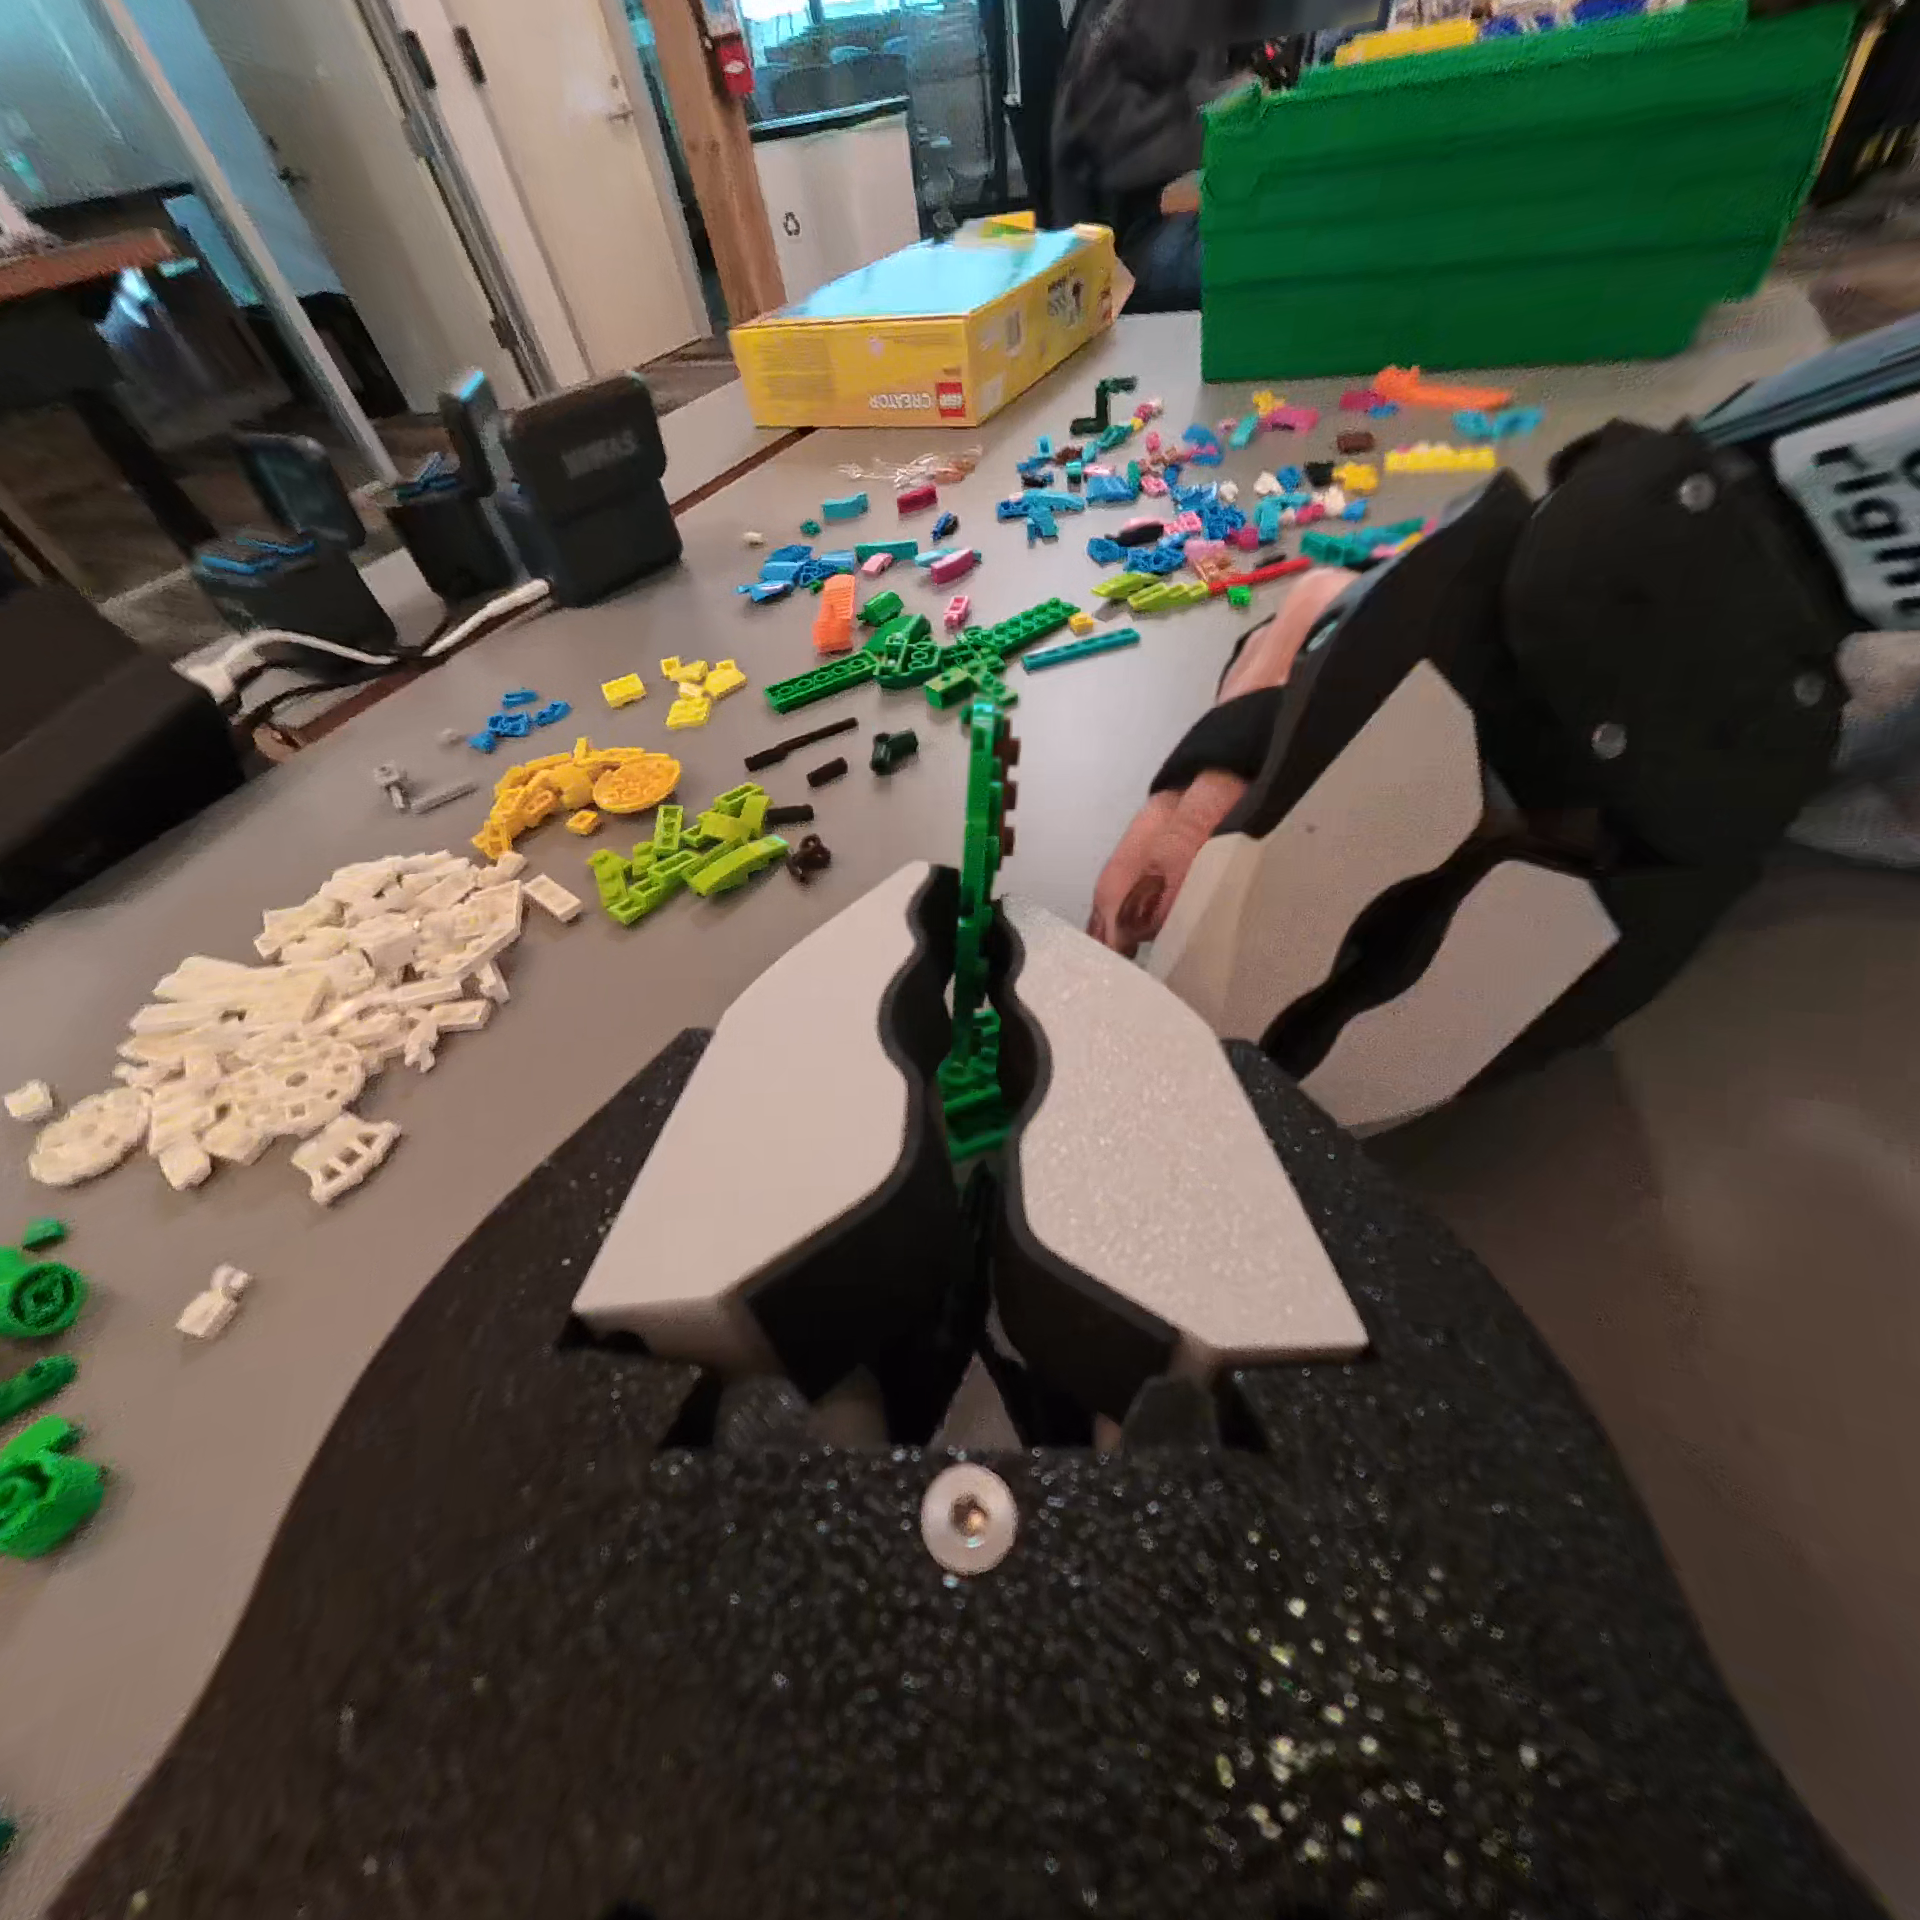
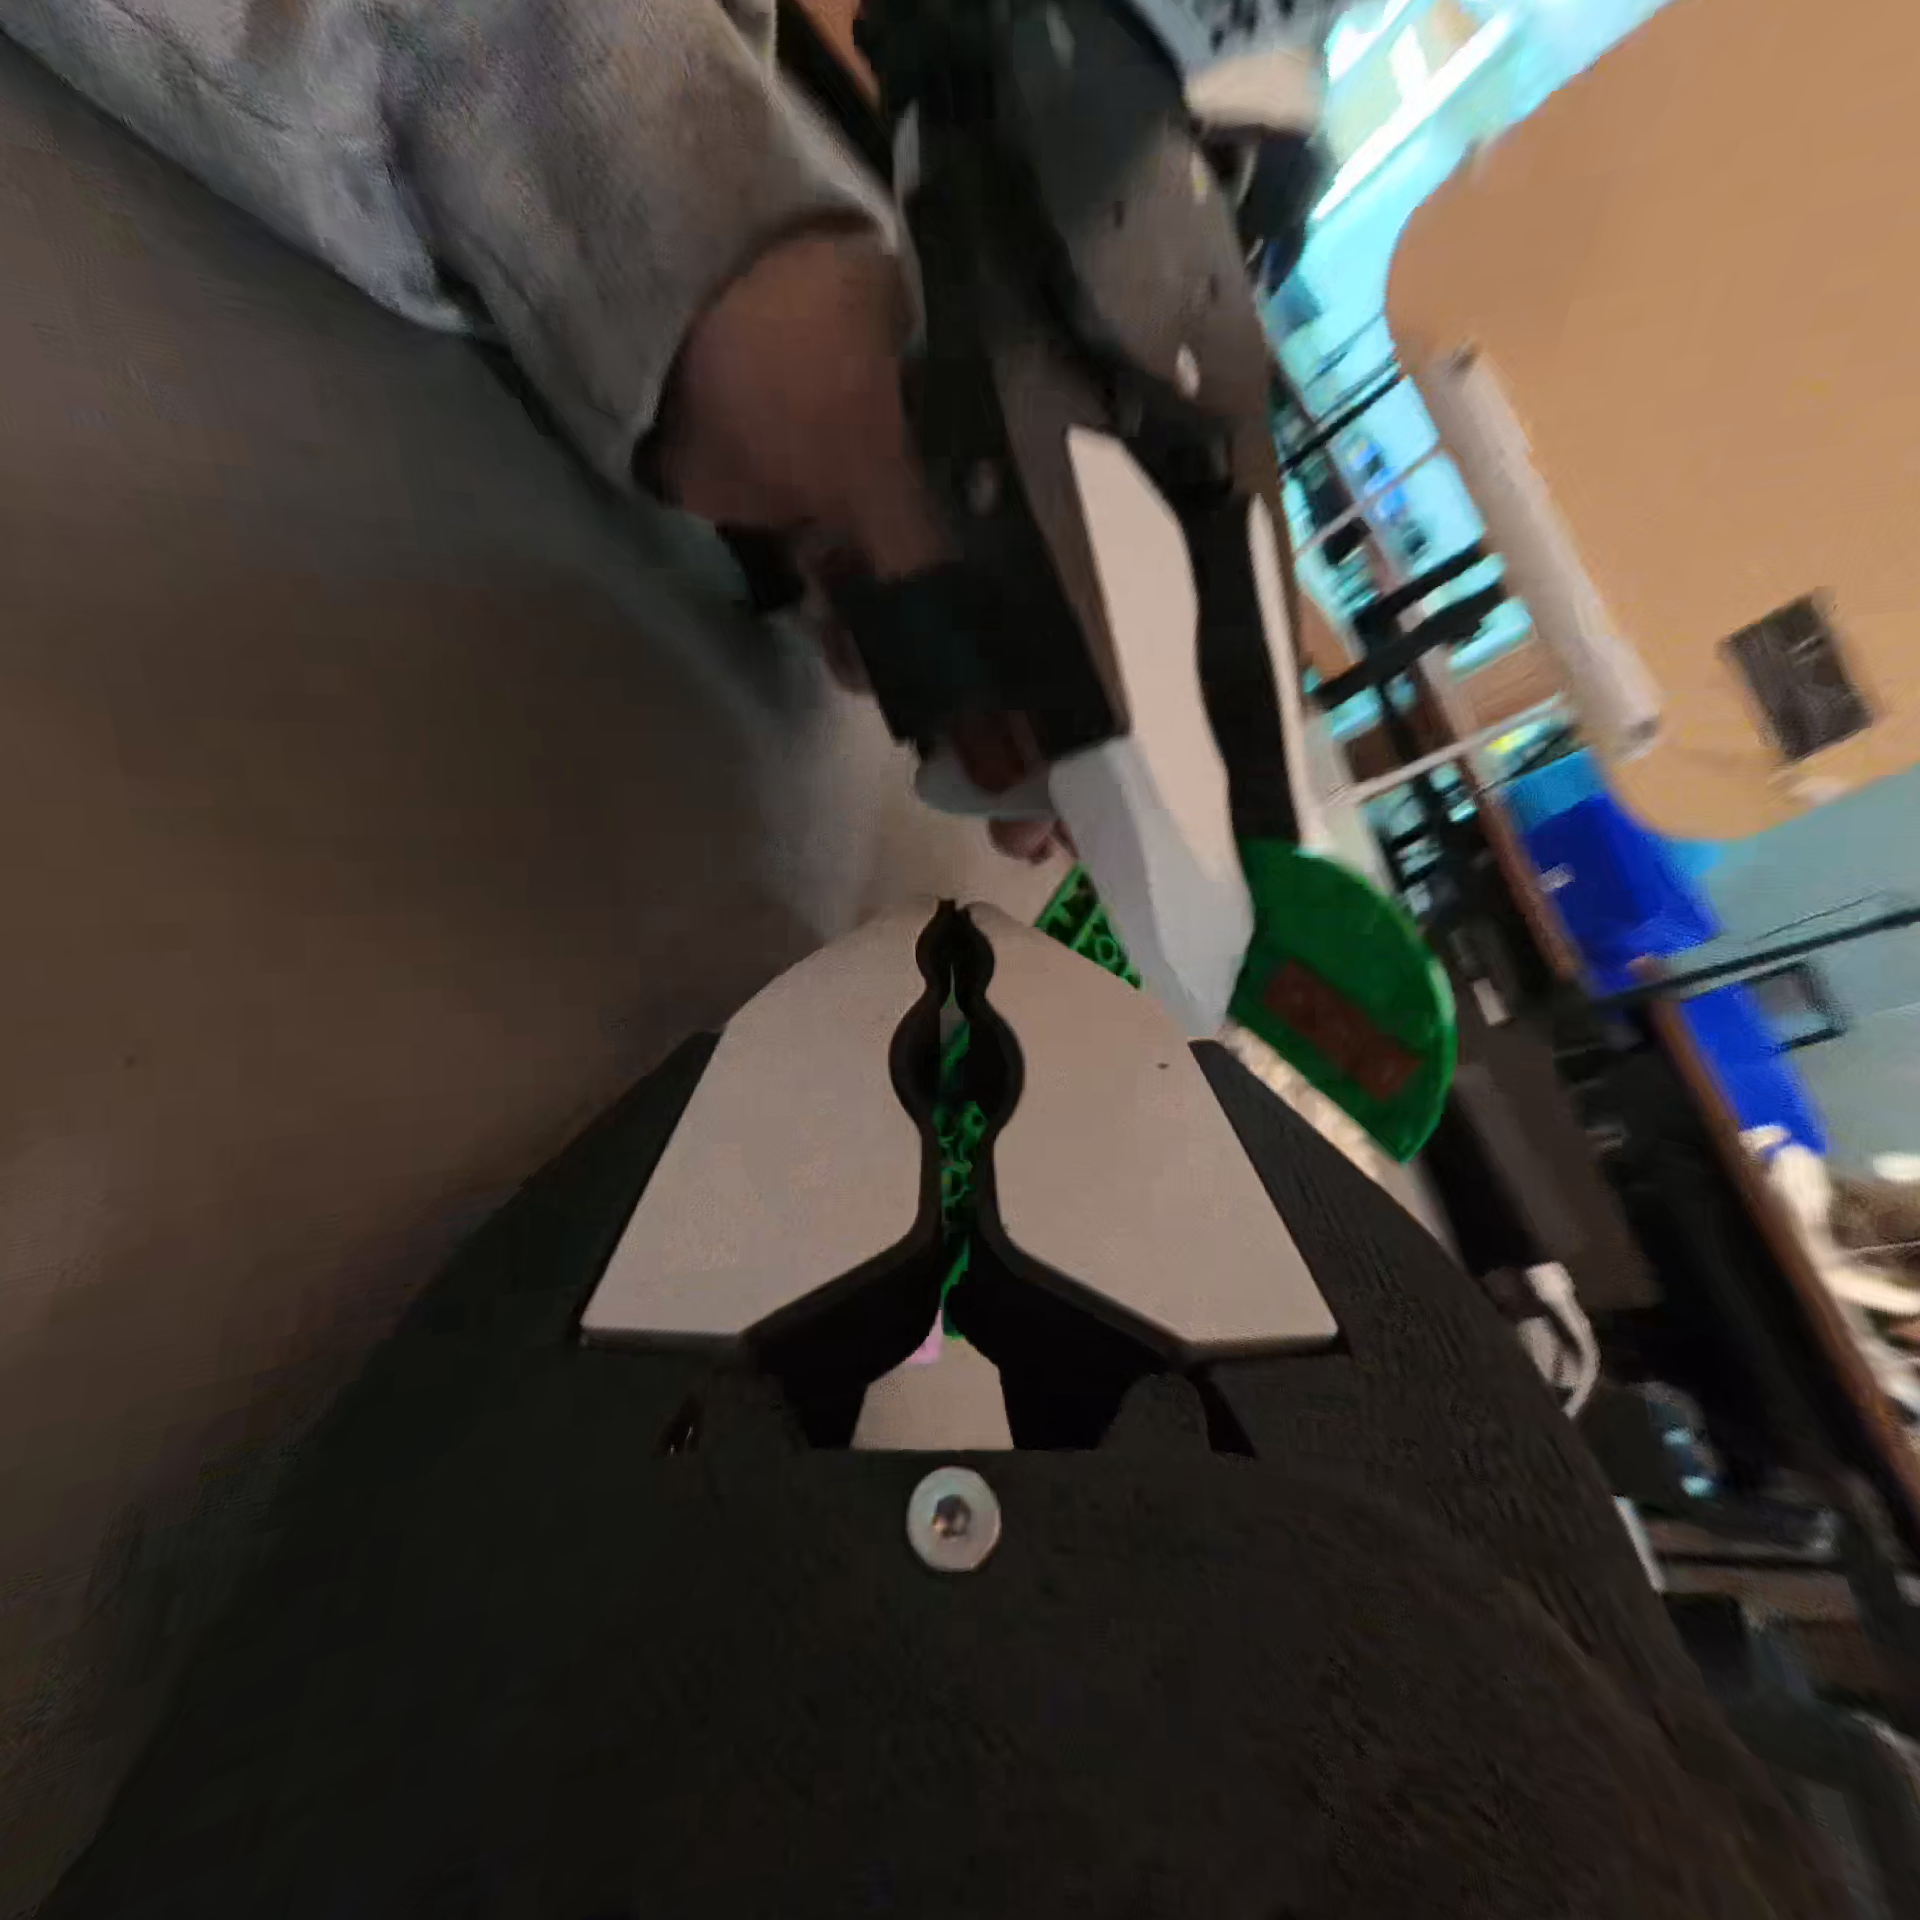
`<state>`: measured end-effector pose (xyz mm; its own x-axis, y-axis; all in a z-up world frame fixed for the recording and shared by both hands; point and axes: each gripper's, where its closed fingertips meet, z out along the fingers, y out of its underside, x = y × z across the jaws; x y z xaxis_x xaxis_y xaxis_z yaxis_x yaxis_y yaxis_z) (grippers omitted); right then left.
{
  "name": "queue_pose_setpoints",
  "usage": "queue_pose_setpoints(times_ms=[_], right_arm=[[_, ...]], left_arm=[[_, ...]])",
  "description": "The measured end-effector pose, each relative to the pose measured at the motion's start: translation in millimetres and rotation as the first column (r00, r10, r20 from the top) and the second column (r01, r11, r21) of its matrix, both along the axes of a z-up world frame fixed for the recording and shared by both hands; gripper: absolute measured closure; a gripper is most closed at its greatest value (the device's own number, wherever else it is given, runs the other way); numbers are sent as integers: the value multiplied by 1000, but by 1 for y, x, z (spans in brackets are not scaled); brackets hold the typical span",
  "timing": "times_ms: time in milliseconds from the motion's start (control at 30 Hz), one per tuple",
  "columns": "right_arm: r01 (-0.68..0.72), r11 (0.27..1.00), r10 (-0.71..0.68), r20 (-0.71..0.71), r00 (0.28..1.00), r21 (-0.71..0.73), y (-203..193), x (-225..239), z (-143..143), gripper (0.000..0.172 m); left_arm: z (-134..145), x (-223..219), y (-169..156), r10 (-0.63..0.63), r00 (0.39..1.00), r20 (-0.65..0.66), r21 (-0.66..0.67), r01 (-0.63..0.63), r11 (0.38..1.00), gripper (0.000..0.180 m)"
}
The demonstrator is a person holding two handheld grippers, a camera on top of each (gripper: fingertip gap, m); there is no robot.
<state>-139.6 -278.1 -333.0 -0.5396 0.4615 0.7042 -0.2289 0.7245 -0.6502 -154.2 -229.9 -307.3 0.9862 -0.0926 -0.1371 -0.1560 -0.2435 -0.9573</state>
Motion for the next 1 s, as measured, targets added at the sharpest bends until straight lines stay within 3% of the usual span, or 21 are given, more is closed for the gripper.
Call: queue_pose_setpoints(times_ms=[67, 133, 267, 433, 500, 600, 700, 767, 867, 933, 1000], right_arm=[[10, 993, -14, -33, 999, -117, 5, 0, 17, 172], [32, 963, -42, -33, 999, -268, 18, -1, 35, 172], [56, 927, -91, -79, 993, -372, 33, -2, 50, 160], [68, 812, -173, -128, 977, -580, 60, -6, 79, 152], [11, 744, -80, -73, 994, -668, 57, -2, 82, 152], [-70, 605, 195, 62, 979, -793, 37, 10, 81, 152], [-54, 486, 287, 101, 953, -872, 39, 11, 84, 152], [-46, 455, 319, 114, 941, -889, 40, 12, 85, 153], [-56, 449, 362, 124, 924, -892, 37, 15, 84, 168], [-45, 460, 353, 136, 926, -887, 37, 13, 83, 169], [-48, 479, 298, 112, 948, -877, 41, 11, 85, 169]], left_arm=[[1, 0, -1, 10, 1000, -30, 13, -10, 1000, 176], [7, -8, -4, 20, 999, 45, 45, -22, 999, 176], [17, -23, -9, 37, 989, 142, 117, -53, 992, 176], [27, -9, -11, -77, 983, 169, 191, 44, 981, 175], [32, 5, -13, -186, 958, 220, 226, 135, 965, 175], [36, 23, -17, -331, 887, 323, 255, 255, 933, 175], [35, 31, -19, -398, 838, 373, 249, 323, 913, 175], [33, 36, -20, -417, 828, 376, 228, 354, 907, 175], [30, 38, -19, -411, 833, 369, 205, 358, 911, 175], [30, 30, -16, -360, 853, 378, 202, 304, 931, 172], [32, 19, -13, -291, 890, 350, 223, 223, 949, 156]])
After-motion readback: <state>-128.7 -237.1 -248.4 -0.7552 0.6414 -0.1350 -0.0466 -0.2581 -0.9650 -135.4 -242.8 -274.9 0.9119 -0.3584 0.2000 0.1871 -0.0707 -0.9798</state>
